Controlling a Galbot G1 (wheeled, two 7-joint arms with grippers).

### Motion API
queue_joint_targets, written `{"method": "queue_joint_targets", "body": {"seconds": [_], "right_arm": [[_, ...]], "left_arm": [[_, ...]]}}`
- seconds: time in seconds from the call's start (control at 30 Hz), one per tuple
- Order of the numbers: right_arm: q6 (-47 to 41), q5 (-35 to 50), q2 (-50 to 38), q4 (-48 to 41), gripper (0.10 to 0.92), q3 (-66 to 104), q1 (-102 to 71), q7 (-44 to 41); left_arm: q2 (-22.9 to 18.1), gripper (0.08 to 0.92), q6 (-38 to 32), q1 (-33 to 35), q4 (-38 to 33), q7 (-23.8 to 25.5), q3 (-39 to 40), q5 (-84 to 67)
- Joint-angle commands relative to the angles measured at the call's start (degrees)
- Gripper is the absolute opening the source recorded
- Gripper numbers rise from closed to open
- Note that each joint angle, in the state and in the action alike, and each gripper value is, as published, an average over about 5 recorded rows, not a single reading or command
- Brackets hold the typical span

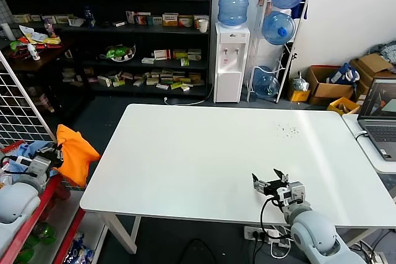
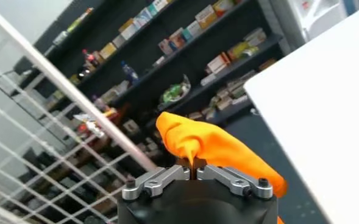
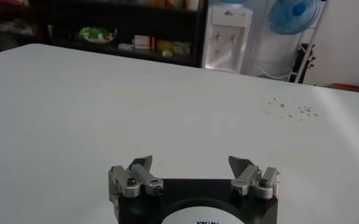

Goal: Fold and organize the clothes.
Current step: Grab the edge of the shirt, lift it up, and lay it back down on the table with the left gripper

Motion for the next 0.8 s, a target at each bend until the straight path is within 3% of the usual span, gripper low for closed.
{"method": "queue_joint_targets", "body": {"seconds": [0.03, 0.47, 0.8], "right_arm": [[-0.17, -0.48, -0.46, 0.95, 0.823, 1.27, -1.79, 0.21], [-0.33, -1.38, -0.85, 1.78, 0.823, 2.17, -2.83, 0.47], [-0.02, -1.72, -0.62, 1.2, 0.823, 2.13, -2.77, 0.47]], "left_arm": [[-11.5, 0.114, 2.63, -0.17, -6.15, -2.13, 7.12, -1.67], [-17.94, 0.114, 6.3, 1.87, -16.49, -6.78, 11.01, -8.73], [-30.38, 0.114, 4.37, -0.89, -13.31, -9.88, 14.7, -7.14]]}}
